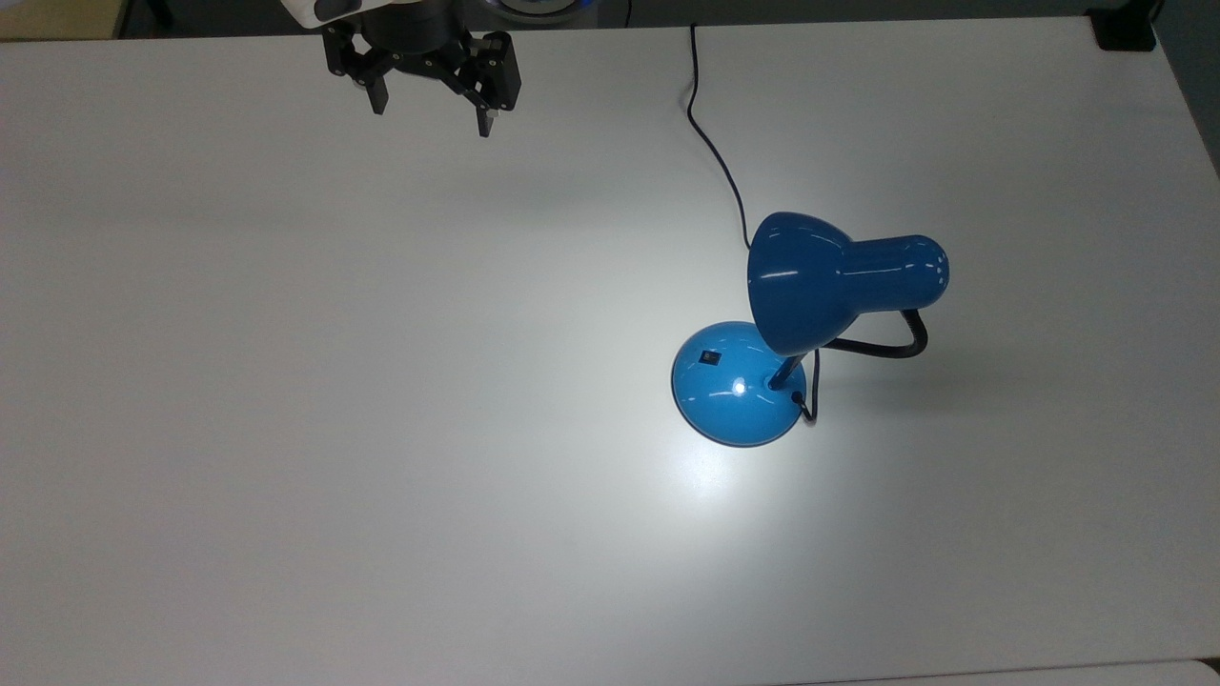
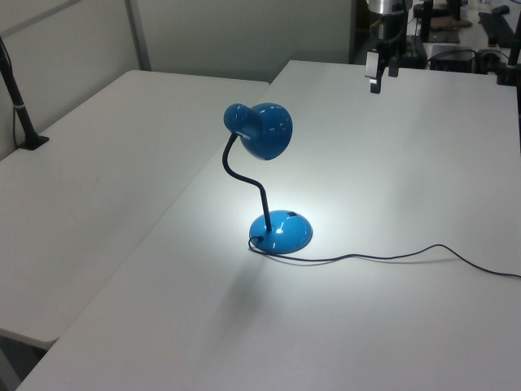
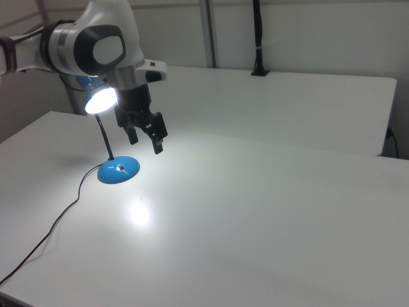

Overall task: Turn off the lamp
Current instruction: 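Move the gripper toward the blue lamp's round base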

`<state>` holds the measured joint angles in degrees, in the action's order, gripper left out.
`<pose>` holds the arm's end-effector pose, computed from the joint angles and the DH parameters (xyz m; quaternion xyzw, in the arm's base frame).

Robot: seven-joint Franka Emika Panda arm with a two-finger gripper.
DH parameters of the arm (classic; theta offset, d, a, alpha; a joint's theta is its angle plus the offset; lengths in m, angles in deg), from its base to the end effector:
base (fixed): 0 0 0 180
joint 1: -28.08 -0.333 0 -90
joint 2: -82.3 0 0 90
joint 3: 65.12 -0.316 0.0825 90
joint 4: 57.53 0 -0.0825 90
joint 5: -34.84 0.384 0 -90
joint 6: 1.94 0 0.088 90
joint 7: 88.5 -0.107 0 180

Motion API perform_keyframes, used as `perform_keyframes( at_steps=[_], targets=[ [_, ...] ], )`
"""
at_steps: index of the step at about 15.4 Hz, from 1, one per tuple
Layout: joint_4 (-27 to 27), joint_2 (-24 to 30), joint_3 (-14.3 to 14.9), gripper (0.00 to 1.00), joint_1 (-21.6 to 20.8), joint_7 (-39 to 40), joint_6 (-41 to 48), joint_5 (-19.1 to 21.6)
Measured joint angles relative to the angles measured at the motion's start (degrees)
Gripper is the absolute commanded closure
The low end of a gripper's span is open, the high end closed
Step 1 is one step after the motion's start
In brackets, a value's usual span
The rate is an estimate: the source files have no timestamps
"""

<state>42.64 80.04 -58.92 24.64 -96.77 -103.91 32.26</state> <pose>0.5740 -0.0307 0.5359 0.9955 -0.0913 -0.0027 0.0243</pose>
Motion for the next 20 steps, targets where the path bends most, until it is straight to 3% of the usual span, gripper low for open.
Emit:
perform_keyframes(
  at_steps=[6, 20],
  targets=[
    [-2.1, 3.2, 1.8, 0.00, 2.0, 8.7, 4.9, 5.7],
    [-2.0, 3.5, 2.0, 0.00, 2.1, 9.1, 5.0, 5.8]
  ],
)
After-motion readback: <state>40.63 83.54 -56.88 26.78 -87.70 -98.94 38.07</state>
